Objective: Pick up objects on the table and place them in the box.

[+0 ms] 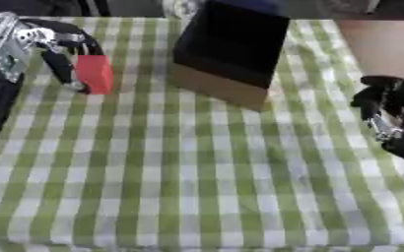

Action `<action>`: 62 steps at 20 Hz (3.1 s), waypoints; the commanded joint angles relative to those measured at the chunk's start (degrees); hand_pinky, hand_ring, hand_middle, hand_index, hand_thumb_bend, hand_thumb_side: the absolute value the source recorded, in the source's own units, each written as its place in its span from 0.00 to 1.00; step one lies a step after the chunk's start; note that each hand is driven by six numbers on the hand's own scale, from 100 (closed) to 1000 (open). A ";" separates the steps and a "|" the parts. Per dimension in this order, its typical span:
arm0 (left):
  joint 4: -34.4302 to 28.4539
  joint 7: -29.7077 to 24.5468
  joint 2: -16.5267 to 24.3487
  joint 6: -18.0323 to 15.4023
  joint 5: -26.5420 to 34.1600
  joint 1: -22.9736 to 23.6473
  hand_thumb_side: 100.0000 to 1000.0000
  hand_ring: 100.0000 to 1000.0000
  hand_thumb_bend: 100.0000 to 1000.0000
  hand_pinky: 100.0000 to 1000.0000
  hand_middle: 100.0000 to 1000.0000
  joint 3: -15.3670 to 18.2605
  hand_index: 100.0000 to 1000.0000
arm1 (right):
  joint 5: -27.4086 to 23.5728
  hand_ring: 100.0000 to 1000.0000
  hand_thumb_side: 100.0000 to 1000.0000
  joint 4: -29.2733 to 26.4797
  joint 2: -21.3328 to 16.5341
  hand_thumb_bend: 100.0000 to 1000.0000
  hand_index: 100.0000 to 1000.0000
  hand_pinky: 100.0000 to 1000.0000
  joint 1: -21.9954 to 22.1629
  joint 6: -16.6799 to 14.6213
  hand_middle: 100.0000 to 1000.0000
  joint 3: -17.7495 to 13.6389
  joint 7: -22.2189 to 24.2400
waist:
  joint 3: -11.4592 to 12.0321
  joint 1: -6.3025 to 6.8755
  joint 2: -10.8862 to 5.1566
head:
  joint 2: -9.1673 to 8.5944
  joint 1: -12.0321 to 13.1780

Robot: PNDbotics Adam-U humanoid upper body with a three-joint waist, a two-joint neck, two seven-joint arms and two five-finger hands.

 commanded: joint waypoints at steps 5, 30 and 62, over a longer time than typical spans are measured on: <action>0.60 2.73 0.30 0.20 -1.62 -0.58 0.04 0.68 0.47 0.78 0.67 0.58 0.82 | -0.21 0.63 0.29 -0.46 -0.87 0.00 0.81 0.77 -0.57 -0.10 0.58 -0.24 0.12 | -0.16 0.02 -0.84 | 0.41 0.03; -12.18 18.55 -15.05 2.08 -2.00 -12.16 0.00 0.42 0.25 0.66 0.37 -2.02 0.63 | -0.90 0.64 0.30 -0.49 -0.27 0.00 0.81 0.77 -1.78 -0.19 0.58 1.80 2.18 | -3.99 0.12 -0.57 | 0.38 2.89; -11.34 36.96 -21.42 11.21 -11.07 -8.52 0.33 0.73 0.78 0.77 0.74 2.37 0.86 | -1.17 0.64 0.31 -0.37 0.48 0.00 0.81 0.77 -2.37 -0.25 0.58 2.01 2.81 | -5.86 -0.30 0.17 | -1.11 3.06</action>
